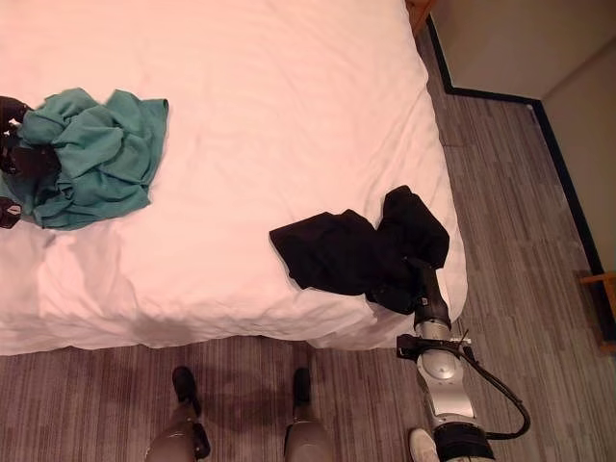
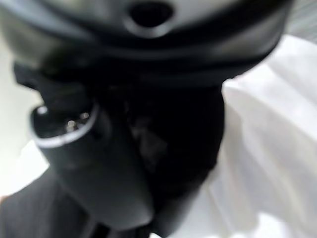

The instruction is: Pick up bed clothes into laundry basket.

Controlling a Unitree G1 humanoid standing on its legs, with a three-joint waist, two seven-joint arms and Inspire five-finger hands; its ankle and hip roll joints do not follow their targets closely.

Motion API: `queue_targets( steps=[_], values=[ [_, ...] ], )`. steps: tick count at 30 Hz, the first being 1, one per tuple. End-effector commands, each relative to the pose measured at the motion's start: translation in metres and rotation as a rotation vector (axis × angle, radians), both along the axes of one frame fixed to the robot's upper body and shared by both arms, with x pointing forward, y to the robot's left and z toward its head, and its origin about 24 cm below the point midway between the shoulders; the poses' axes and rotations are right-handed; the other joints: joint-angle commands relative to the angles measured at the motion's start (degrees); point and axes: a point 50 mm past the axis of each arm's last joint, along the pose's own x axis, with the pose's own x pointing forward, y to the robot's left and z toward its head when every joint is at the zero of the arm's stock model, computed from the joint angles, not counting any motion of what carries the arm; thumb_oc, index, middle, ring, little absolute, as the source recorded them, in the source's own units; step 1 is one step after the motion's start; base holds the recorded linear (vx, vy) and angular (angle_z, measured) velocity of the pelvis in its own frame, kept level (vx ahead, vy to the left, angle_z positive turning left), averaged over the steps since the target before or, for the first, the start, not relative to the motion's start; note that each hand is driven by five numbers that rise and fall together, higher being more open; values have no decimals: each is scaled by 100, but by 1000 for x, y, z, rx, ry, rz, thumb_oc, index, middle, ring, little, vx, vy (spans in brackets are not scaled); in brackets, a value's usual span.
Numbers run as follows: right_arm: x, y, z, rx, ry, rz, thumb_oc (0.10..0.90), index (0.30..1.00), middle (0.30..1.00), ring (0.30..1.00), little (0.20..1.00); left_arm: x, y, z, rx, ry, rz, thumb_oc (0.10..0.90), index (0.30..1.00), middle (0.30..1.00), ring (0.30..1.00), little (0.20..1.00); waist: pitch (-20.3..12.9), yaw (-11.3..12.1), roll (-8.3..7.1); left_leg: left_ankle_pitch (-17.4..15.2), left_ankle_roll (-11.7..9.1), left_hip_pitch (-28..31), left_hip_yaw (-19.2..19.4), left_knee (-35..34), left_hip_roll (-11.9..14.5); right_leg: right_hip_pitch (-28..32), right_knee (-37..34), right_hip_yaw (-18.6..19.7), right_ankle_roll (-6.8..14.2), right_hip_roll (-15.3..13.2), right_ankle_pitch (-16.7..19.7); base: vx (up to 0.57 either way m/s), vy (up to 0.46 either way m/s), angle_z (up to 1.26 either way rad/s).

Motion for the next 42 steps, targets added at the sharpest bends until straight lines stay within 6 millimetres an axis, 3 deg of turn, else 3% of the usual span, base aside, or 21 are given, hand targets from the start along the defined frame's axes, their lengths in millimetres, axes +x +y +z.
queue_targets(
  steps=[1,5,6,7,10,12,15,17,18,21,25,28,30,33,34,35,36,37,39,41,42],
  values=[
    [-96,-27,-83,-27,520,-100,400,300,300,300,300,-14,4,33,-205,-358,-21,400,300,300,300,300,-312,-26,409,-482,-183,29,-234,7,99,-461,22,-35,467,-716,843,-85,57,1],
    [-99,-16,-92,17,545,-92,400,300,300,300,300,-42,12,-15,-261,-303,-5,400,300,300,300,300,-147,291,419,-406,14,279,-33,7,105,-108,859,-353,467,-592,311,-170,112,-7],
    [-100,-16,-92,20,544,-94,400,300,300,300,300,-62,18,-47,-337,-253,19,400,300,300,300,300,-149,491,481,-340,145,353,67,7,102,99,1636,-400,467,-410,-118,-224,181,-38],
    [-100,-16,-92,19,545,-93,400,300,300,300,300,-62,19,-48,-338,-252,21,400,300,300,300,300,-156,487,483,-339,145,349,72,7,103,89,1639,-394,467,-409,-116,-190,175,-58],
    [-105,-23,-90,47,517,-140,400,300,300,300,300,-104,26,-123,-456,-60,126,400,300,300,300,300,-335,821,441,-255,340,340,63,7,-80,599,2631,-278,441,150,-367,-202,79,-52],
    [-104,-24,-88,52,504,-150,400,300,300,300,300,-113,28,-141,-508,-19,158,400,300,300,300,300,-377,911,409,-182,347,281,91,7,-91,778,2463,-259,402,281,-387,-156,-39,15],
    [-92,-26,-81,93,438,-189,400,300,300,300,300,-158,31,-215,-675,193,343,400,300,300,300,300,-502,1286,327,139,238,58,225,71,-5,1562,1123,-473,-38,666,-1345,-189,-111,-1],
    [-86,-29,-75,74,421,-184,400,300,300,300,300,-173,30,-236,-713,264,399,400,300,300,300,300,-513,1327,385,259,171,27,268,90,84,1668,826,-472,-113,751,-1360,-207,-107,-38],
    [-79,-32,-66,49,382,-180,400,300,300,300,300,-203,24,-273,-785,418,493,400,300,300,300,300,-525,1384,474,432,96,-45,315,118,192,1815,515,-469,-213,879,-1399,-218,-73,-44],
    [-69,-38,-53,11,334,-185,400,300,300,300,300,-231,5,-312,-855,596,554,400,300,300,300,300,-377,1392,644,559,-6,-182,288,410,311,1960,348,-493,-335,974,-1395,-270,-66,-16],
    [-57,-41,-36,-24,263,-174,400,300,300,300,300,-229,-18,-332,-848,725,517,400,300,300,300,300,-27,1206,642,366,-247,-598,-83,2158,263,1745,441,-492,-575,830,-1251,-410,-46,11],
    [-55,-42,-28,-52,230,-166,400,300,300,300,300,-219,-35,-337,-811,774,441,400,300,300,300,300,15,900,451,-161,-182,-617,-504,3654,124,1434,512,-476,-632,519,-875,-381,18,-5],
    [-56,-44,-26,-60,218,-172,400,300,300,300,300,-207,-45,-335,-743,798,368,400,300,300,300,300,-38,644,415,-623,-185,-69,-1090,3939,122,1143,503,-308,-517,371,-618,-344,255,-12],
    [-56,-49,-20,-85,205,-170,400,300,300,300,300,-188,-54,-330,-683,797,285,400,300,300,300,300,-306,232,589,-787,-308,1384,-1895,2376,429,568,466,79,-142,264,-238,-212,468,-75],
    [-56,-49,-20,-87,206,-170,400,300,300,300,300,-189,-55,-330,-684,798,285,400,300,300,300,300,-296,255,610,-776,-313,1461,-1863,2296,456,587,470,98,-144,288,-251,-223,351,-57],
    [-53,-53,-14,-116,191,-171,400,300,300,300,300,-175,-59,-326,-634,798,226,400,300,300,300,300,-321,97,706,-1460,-264,2001,-2111,1290,473,162,545,293,4,272,-102,-227,298,-57],
    [-54,-54,-12,-120,186,-179,400,300,300,300,300,-165,-63,-323,-609,800,190,400,300,300,300,300,-335,19,704,-1834,-183,2207,-1984,840,436,-26,598,415,89,206,7,-283,295,-65],
    [-54,-54,-12,-119,185,-179,400,300,300,300,300,-165,-63,-323,-609,799,189,400,300,300,300,300,-329,23,666,-1759,-190,2178,-1988,825,395,-70,612,435,76,171,61,-316,339,-79],
    [-62,-55,-20,-101,204,-220,400,300,300,300,300,-141,-70,-316,-519,826,85,400,300,300,300,300,-269,-269,620,-1849,-82,2414,-1610,7,182,-565,597,590,467,-95,675,-377,356,-76],
    [-62,-52,-23,-91,206,-224,400,300,300,300,300,-138,-73,-317,-446,873,23,400,300,300,300,300,-150,-330,551,-1899,-52,2361,-1292,7,43,-898,413,603,467,-193,1304,-454,212,-63],
    [-60,-48,-25,-80,209,-215,400,300,300,300,300,-136,-76,-317,-422,894,-5,400,300,300,300,300,-48,-276,604,-1832,24,2273,-1140,7,-20,-1017,462,346,467,-238,1105,-572,277,-112]
  ],
)
